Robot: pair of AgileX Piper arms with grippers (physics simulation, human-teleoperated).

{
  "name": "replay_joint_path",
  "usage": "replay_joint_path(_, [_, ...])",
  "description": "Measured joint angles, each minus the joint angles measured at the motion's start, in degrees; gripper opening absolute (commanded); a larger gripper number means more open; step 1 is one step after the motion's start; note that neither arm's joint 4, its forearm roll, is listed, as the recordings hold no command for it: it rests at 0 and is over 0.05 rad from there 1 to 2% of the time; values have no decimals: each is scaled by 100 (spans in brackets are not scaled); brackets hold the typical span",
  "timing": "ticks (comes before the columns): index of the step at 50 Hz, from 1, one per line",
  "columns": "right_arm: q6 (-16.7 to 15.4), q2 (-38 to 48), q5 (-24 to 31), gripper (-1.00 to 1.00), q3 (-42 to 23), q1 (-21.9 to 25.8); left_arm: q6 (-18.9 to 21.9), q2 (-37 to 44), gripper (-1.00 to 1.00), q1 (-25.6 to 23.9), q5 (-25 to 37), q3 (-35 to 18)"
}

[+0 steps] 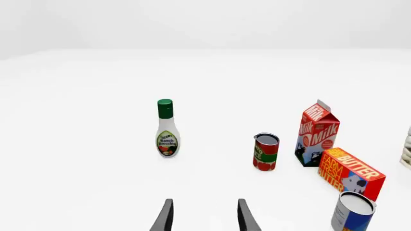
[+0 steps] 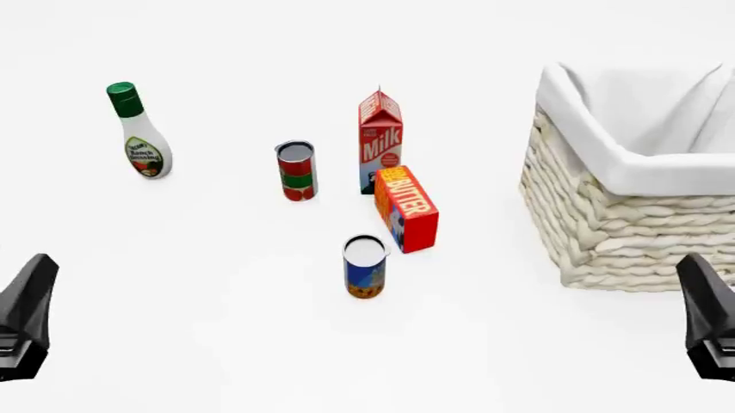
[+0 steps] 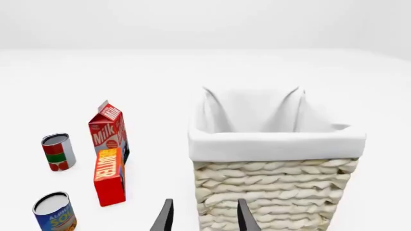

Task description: Pick the alphabet soup and place it in the basket.

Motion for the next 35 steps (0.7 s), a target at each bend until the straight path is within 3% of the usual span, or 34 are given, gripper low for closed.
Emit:
replay_joint_path(11, [130, 79, 210, 100, -181, 234, 0, 0, 100, 0, 0, 0])
replay_joint_path(17, [122, 164, 604, 100, -642, 549, 0, 0, 100, 0, 0, 0])
replay_joint_path(35, [-452, 1765, 1559, 100, -2546, 2038, 0, 0, 100, 0, 0, 0])
